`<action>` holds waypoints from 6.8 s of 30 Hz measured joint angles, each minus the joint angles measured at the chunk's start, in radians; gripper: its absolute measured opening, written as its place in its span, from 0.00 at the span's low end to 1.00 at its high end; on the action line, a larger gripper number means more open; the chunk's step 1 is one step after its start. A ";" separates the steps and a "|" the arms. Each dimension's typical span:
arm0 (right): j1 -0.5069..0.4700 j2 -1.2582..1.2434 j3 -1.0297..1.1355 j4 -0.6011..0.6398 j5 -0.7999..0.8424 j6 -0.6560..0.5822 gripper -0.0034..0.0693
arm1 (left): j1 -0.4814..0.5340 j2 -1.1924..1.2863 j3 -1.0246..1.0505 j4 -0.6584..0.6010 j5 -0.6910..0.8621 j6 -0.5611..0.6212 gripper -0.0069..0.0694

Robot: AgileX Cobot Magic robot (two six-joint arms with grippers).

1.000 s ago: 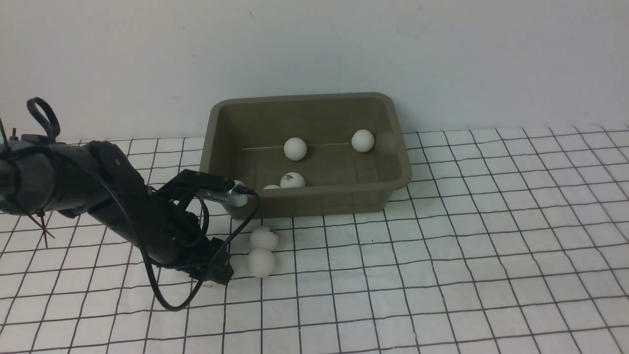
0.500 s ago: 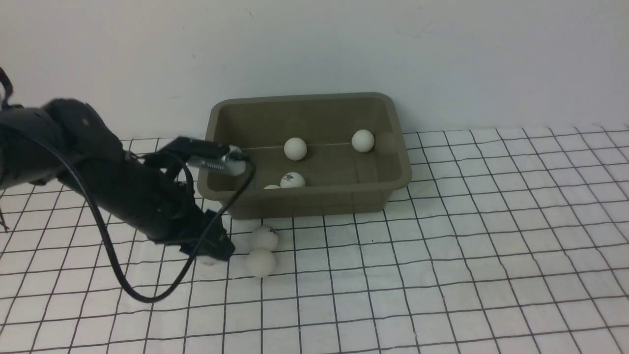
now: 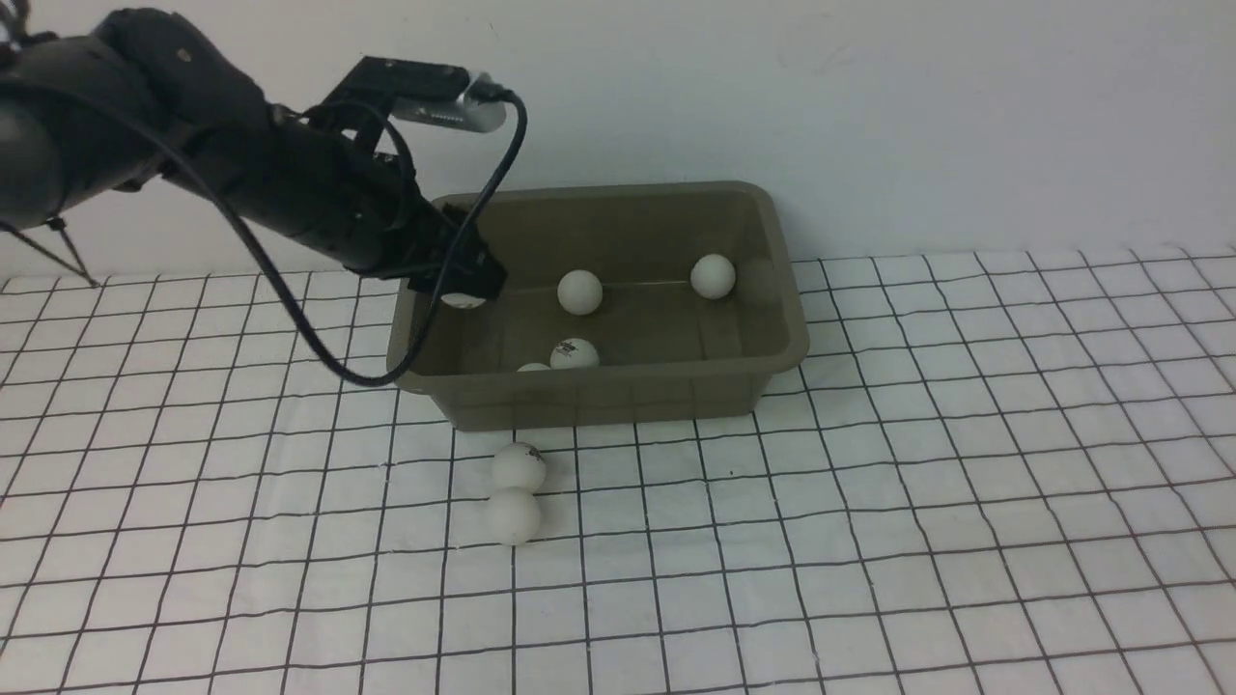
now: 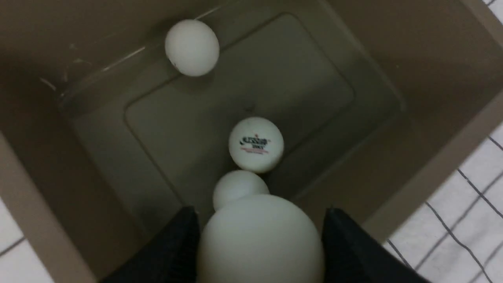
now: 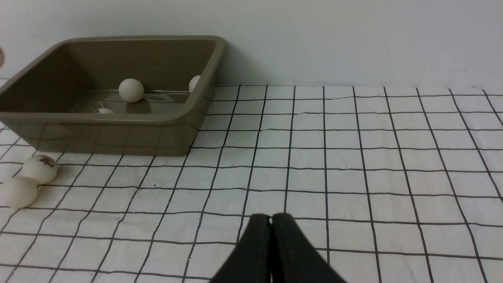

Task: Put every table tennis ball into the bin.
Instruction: Use the left arm to put the table tennis ball into the box, then use the left arm to clamp the table tennis ball closest to it, then use the left arm to put the table tennis ball into the box, then use the left arm to clamp the table tennis ball closest to it

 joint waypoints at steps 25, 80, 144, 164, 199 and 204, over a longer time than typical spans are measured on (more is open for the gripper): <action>0.000 0.000 0.000 0.000 0.000 0.000 0.02 | -0.050 0.014 -0.263 0.408 0.406 -0.306 0.49; -0.001 0.000 0.000 0.078 0.000 0.000 0.02 | -0.297 -0.103 0.481 0.406 -0.359 -0.784 0.72; -0.001 0.000 0.000 0.096 -0.089 0.000 0.02 | -0.262 0.150 -0.174 0.574 -0.121 -0.730 0.57; -0.001 0.000 0.000 0.101 -0.081 0.000 0.02 | -0.289 0.037 -0.224 0.617 0.407 -0.670 0.59; -0.001 0.000 0.000 0.176 -0.071 0.000 0.02 | -0.270 -0.120 0.449 0.594 -0.371 -0.906 0.68; -0.001 0.000 0.000 0.176 -0.082 -0.001 0.02 | -0.276 -0.100 0.449 0.570 -0.400 -0.892 0.68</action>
